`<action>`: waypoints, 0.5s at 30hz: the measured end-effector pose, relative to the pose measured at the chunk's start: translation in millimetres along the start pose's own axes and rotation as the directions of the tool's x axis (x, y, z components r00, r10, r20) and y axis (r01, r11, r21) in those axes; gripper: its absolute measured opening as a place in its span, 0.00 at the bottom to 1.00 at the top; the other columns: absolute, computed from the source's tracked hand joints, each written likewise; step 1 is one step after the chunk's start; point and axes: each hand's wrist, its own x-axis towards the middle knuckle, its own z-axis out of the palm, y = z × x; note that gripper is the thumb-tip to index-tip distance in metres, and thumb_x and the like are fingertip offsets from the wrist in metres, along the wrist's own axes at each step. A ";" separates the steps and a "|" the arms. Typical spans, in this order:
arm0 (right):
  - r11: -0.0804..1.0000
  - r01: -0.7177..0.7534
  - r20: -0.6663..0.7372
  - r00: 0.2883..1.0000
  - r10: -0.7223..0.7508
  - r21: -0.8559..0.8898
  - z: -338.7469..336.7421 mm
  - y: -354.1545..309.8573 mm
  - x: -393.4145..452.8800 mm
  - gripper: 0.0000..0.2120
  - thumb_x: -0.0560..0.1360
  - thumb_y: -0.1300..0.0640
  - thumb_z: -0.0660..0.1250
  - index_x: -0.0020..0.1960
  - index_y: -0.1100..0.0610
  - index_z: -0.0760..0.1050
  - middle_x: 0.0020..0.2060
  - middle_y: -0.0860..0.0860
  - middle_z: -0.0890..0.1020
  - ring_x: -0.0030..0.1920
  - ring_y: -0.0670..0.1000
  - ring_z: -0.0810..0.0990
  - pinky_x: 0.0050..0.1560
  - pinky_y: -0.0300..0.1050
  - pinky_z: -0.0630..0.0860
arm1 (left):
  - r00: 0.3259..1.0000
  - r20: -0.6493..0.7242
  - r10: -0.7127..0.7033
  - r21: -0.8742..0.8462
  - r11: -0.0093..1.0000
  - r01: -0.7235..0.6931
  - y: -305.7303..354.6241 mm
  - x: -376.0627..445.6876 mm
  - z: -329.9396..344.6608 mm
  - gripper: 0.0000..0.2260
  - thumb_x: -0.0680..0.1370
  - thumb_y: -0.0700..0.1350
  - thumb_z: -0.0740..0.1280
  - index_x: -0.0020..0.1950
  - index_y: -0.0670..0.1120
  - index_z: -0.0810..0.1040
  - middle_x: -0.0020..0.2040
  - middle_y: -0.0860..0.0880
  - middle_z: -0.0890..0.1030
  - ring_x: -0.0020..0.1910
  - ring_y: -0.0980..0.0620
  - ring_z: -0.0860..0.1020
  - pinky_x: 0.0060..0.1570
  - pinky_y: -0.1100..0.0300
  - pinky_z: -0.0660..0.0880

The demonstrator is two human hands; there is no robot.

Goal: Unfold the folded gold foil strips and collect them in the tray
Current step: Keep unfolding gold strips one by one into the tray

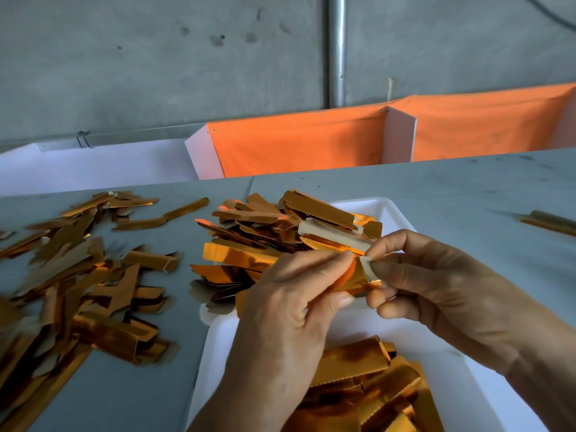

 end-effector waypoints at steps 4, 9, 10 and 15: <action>0.993 0.077 -0.009 0.997 -0.078 -0.084 0.8 2.1 1.2 0.04 0.64 0.59 0.70 0.38 0.53 0.81 0.31 0.54 0.80 0.29 0.50 0.81 0.30 0.37 0.77 | 0.997 0.071 -0.033 -0.034 0.999 0.036 0.6 0.8 -1.3 0.19 0.73 0.50 0.66 0.63 0.60 0.73 0.59 0.65 0.75 0.61 0.66 0.72 0.59 0.72 0.68; 0.987 0.094 0.017 0.996 -0.093 -0.133 -1.4 3.7 1.3 0.04 0.63 0.56 0.71 0.38 0.52 0.81 0.31 0.53 0.80 0.31 0.50 0.81 0.33 0.37 0.77 | 0.996 0.072 -0.056 -0.048 0.997 0.060 1.0 0.7 -2.1 0.20 0.71 0.52 0.65 0.63 0.60 0.73 0.58 0.67 0.75 0.60 0.68 0.72 0.58 0.76 0.67; 0.985 0.094 0.025 0.995 -0.091 -0.144 -2.7 4.0 1.3 0.04 0.63 0.56 0.72 0.38 0.53 0.82 0.32 0.53 0.80 0.31 0.50 0.81 0.33 0.37 0.77 | 0.996 0.067 -0.059 -0.057 0.996 0.063 0.3 0.4 -2.1 0.20 0.71 0.50 0.68 0.63 0.60 0.74 0.57 0.68 0.75 0.59 0.69 0.72 0.56 0.78 0.67; 0.994 0.088 0.141 0.987 -0.079 -0.061 -9.1 0.6 0.1 0.08 0.65 0.57 0.74 0.44 0.58 0.82 0.36 0.55 0.81 0.35 0.50 0.81 0.34 0.38 0.77 | 0.983 0.099 -0.152 -0.192 0.967 0.169 0.7 -0.7 -4.1 0.17 0.71 0.48 0.72 0.54 0.67 0.77 0.51 0.68 0.79 0.53 0.70 0.75 0.48 0.79 0.69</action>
